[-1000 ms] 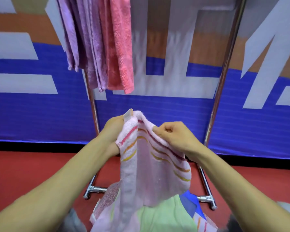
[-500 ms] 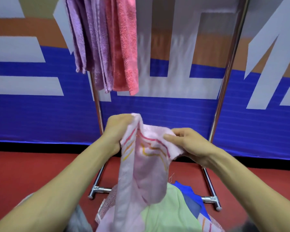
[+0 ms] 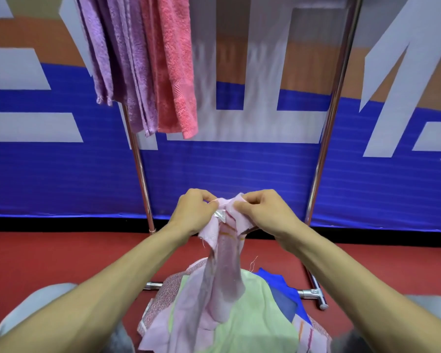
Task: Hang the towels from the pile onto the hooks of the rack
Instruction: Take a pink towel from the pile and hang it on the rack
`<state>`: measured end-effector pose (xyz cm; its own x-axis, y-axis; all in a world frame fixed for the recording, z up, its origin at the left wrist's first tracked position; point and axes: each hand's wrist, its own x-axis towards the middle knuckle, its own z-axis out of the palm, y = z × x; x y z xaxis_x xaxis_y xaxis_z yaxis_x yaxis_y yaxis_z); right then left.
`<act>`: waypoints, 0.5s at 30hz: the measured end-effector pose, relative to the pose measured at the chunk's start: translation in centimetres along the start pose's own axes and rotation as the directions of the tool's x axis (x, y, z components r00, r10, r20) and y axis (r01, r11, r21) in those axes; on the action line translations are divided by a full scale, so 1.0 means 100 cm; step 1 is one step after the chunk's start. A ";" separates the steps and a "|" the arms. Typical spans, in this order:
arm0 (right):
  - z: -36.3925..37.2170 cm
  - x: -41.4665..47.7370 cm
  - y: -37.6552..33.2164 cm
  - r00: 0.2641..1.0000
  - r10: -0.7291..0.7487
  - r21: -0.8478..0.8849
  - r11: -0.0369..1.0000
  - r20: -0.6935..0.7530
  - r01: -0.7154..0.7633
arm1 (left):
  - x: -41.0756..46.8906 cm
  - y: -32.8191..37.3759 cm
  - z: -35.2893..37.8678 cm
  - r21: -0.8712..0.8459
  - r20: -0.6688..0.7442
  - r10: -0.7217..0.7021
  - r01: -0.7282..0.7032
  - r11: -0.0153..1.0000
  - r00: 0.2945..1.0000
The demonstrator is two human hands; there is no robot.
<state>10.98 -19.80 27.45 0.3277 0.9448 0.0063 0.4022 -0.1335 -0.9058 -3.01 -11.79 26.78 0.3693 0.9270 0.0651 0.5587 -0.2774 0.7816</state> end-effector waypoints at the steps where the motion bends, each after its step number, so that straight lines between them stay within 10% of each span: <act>1: 0.001 -0.001 0.000 1.000 -0.013 -0.063 0.998 -0.017 0.012 | 0.001 -0.001 0.001 -0.002 0.017 -0.001 0.001 1.000 1.000; 15: 0.000 -0.010 -0.006 0.962 -0.123 -0.306 0.931 0.245 0.197 | -0.013 0.014 -0.001 -0.486 0.322 -0.182 0.327 0.811 0.929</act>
<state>10.44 -20.62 28.05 0.0563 0.9983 0.0133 0.7009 -0.0300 -0.7126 -2.77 -13.40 27.83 0.4804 0.8308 -0.2812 0.2126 0.2007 0.9563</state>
